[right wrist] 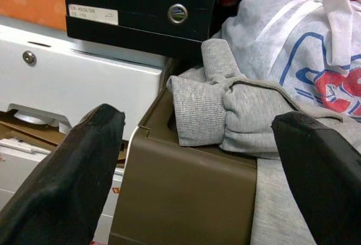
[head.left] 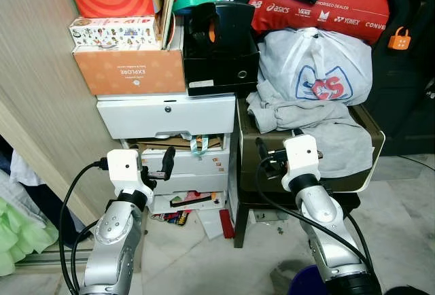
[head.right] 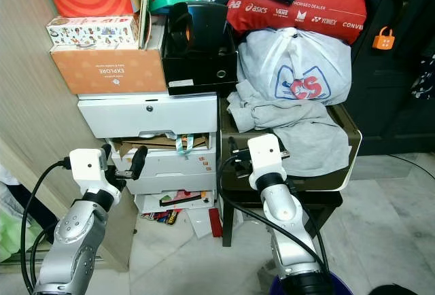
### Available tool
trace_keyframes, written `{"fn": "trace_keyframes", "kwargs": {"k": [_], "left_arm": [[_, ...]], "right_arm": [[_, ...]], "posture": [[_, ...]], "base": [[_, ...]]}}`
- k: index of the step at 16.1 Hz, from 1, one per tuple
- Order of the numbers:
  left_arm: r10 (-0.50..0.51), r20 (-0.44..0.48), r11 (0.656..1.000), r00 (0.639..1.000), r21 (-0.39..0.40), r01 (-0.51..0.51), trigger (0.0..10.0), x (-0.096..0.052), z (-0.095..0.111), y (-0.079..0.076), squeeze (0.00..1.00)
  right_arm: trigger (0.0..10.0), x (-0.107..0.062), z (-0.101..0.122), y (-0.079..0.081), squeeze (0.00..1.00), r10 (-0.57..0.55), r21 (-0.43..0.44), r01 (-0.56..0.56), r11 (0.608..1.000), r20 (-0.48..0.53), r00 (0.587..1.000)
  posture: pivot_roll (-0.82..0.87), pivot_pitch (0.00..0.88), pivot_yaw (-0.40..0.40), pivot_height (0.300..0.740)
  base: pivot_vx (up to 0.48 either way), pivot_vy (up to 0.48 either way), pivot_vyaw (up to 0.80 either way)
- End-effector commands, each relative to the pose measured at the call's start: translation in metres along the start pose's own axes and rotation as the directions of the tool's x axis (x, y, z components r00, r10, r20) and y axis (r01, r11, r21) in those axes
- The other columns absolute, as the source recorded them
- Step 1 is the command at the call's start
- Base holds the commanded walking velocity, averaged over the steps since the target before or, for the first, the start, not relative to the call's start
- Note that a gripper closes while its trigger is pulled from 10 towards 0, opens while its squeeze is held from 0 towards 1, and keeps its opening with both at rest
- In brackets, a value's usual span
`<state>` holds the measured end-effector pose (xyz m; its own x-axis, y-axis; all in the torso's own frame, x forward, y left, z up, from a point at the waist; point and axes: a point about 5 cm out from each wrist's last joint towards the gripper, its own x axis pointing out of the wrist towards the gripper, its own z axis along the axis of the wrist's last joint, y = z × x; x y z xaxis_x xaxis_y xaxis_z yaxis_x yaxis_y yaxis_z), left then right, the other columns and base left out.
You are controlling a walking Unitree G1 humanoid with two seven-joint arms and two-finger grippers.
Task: Clean up the room
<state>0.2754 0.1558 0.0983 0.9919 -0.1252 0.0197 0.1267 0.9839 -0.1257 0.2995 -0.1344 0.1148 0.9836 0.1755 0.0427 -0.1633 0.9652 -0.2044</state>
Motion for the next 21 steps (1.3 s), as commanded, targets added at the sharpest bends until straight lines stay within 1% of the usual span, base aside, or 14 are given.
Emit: {"fn": "trace_keyframes", "kwargs": {"k": [1,4,16,20,21], "left_arm": [[-0.008,0.002,1.000,1.000,0.016,0.008,10.0,0.0017,0.0025,-0.0001,0.00],[-0.008,0.002,1.000,1.000,0.019,0.008,10.0,0.0017,0.0027,-0.0002,0.00],[-0.008,-0.001,1.000,1.000,0.013,0.008,10.0,0.0018,0.0028,-0.0005,0.00],[-0.022,0.000,1.000,1.000,0.006,0.022,10.0,0.0021,0.0030,-0.0011,0.00],[-0.050,0.015,0.999,0.999,-0.004,0.050,10.0,0.0018,0.0048,-0.0039,0.00]], "right_arm": [[10.0,0.0024,-0.0003,0.0003,0.00,0.002,-0.005,-0.002,1.000,-0.005,1.000],[10.0,0.0029,-0.0003,0.0015,0.00,0.012,-0.016,-0.012,1.000,-0.005,1.000],[10.0,0.0037,-0.0004,0.0015,0.00,0.011,-0.008,-0.011,1.000,-0.006,1.000],[10.0,0.0040,-0.0002,0.0015,0.00,0.009,0.000,-0.009,1.000,-0.003,1.000],[10.0,0.0044,-0.0012,0.0008,0.00,0.006,0.002,-0.006,1.000,-0.010,1.000]], "posture": [[-0.14,0.000,0.008,0.740],[-0.14,0.000,0.008,0.740],[-0.14,0.010,0.002,0.740],[-0.14,0.012,0.003,0.740],[-0.14,0.013,0.005,0.740]], "base": [[0.000,0.000,0.00],[0.000,0.000,0.80],[0.000,0.000,0.80],[0.000,0.000,0.00],[0.000,0.000,0.00]]}}
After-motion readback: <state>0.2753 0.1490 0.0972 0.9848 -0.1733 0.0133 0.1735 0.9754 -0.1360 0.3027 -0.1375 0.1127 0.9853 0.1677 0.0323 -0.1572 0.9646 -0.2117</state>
